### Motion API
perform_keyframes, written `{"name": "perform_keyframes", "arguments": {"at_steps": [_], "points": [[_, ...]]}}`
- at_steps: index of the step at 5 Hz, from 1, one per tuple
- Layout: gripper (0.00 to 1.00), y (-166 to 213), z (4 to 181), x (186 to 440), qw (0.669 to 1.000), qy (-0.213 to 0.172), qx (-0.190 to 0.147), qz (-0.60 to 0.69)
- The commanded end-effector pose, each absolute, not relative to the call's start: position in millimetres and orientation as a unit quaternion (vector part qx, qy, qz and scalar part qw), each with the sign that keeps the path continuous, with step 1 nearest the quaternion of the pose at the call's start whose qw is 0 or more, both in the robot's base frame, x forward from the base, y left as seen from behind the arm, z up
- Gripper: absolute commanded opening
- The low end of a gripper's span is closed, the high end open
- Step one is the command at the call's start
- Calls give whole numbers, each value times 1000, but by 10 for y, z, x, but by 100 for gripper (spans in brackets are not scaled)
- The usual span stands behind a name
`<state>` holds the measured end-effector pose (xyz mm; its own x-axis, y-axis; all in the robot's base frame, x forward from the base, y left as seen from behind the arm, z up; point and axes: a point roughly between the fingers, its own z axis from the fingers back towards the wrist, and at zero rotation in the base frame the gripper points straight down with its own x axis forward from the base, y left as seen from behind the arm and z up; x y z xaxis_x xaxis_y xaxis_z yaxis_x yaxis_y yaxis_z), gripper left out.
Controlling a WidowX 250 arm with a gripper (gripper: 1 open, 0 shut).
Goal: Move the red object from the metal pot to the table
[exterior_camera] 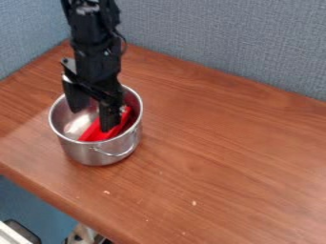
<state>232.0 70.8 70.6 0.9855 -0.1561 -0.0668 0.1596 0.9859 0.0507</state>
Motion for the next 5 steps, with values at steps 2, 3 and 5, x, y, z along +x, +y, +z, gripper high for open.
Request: {"name": "perform_keyframes", "arguments": {"at_steps": [2, 3, 5], "points": [[100, 723, 562, 2357, 995, 27, 41, -91], [100, 738, 494, 2380, 994, 29, 40, -95], [0, 741, 425, 2404, 994, 32, 40, -95]]}}
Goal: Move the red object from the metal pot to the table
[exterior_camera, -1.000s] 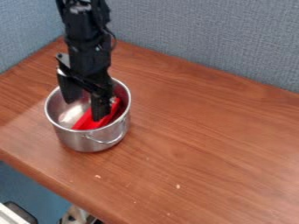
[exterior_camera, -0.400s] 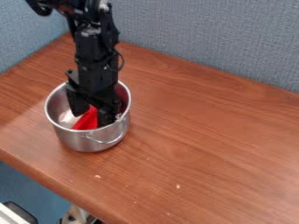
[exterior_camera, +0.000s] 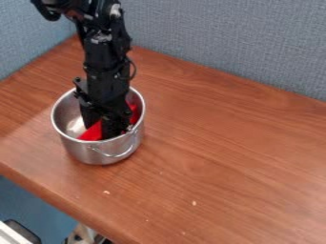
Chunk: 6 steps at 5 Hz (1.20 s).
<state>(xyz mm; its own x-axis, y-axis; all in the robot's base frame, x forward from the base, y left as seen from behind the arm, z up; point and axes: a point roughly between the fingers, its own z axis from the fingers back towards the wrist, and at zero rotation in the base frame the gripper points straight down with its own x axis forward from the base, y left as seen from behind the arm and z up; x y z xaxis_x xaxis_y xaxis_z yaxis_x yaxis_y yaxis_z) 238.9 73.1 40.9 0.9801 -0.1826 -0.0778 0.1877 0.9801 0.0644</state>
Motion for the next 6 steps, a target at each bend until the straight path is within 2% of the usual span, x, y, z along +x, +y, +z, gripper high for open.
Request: {"name": "perform_keyframes", "arguments": {"at_steps": [1, 6], "points": [[0, 742, 447, 2400, 994, 30, 38, -95], [0, 719, 554, 2391, 995, 18, 36, -95]]}}
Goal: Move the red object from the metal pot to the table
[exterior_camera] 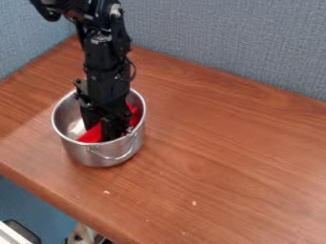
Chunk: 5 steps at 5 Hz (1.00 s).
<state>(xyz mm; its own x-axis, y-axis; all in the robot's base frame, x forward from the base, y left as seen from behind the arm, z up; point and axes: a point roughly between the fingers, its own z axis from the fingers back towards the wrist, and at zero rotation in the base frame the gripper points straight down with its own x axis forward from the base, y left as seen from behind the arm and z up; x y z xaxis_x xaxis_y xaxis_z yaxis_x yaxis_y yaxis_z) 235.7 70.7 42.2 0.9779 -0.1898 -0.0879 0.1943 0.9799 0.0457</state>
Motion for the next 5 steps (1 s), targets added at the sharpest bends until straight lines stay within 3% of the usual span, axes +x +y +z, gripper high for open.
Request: {"name": "perform_keyframes", "arguments": {"at_steps": [1, 5], "points": [[0, 705, 566, 2393, 995, 16, 36, -96], [0, 654, 610, 2404, 994, 9, 35, -103]]}}
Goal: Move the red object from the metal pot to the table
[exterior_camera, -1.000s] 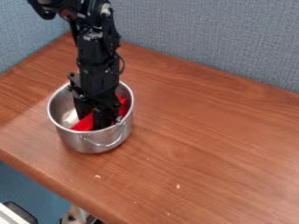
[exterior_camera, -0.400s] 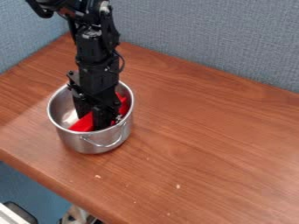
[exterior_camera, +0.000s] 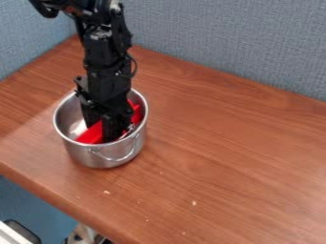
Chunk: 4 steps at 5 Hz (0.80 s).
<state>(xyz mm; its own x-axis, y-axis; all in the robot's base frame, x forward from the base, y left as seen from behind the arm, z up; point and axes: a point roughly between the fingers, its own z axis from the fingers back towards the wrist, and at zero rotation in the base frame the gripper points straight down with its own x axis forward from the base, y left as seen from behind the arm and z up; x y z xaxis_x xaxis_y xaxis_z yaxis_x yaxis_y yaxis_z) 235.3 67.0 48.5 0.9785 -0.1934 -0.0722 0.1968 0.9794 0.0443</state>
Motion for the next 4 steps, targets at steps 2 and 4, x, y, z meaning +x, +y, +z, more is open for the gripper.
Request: {"name": "perform_keyframes", "arguments": {"at_steps": [2, 4], "points": [[0, 627, 645, 2413, 994, 5, 31, -105], [0, 600, 683, 2420, 994, 2, 28, -106]]}}
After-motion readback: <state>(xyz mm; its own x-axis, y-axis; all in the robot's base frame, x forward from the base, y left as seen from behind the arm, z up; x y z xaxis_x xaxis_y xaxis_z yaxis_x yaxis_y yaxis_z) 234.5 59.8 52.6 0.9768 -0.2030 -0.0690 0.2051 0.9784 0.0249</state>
